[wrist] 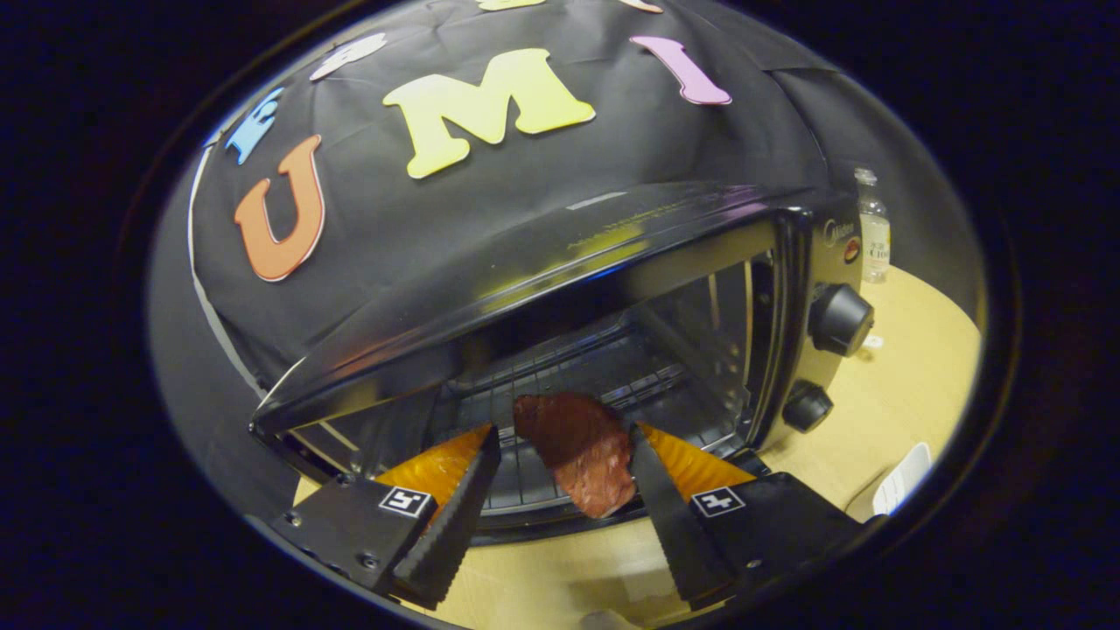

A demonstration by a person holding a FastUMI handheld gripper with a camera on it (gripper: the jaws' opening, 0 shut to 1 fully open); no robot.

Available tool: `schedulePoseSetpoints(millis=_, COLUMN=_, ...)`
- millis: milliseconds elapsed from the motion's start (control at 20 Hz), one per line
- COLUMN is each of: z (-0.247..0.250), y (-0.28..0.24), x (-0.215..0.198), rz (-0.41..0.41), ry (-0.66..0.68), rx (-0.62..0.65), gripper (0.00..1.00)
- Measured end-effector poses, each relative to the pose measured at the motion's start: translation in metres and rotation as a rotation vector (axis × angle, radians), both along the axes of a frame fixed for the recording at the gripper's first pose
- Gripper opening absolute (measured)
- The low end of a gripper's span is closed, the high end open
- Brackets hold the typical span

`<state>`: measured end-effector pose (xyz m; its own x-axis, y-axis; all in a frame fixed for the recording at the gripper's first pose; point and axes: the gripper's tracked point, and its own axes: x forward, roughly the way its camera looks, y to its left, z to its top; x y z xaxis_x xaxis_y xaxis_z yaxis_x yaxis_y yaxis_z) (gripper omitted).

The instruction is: Open the toaster oven, put the food inside, and close the toaster oven door.

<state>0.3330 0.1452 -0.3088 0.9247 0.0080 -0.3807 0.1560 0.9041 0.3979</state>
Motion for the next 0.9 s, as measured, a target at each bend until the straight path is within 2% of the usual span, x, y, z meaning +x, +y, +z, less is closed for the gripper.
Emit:
schedulePoseSetpoints(millis=350, z=0.026, y=-0.012, x=-0.033, rz=0.061, ry=-0.037, rx=-0.103, gripper=0.94)
schedulePoseSetpoints(millis=650, z=0.053, y=-0.010, x=-0.092, rz=0.175, ry=-0.066, rx=-0.228, gripper=0.94)
schedulePoseSetpoints(millis=900, z=0.053, y=-0.020, x=-0.150, rz=0.231, ry=-0.043, rx=-0.303, gripper=0.94)
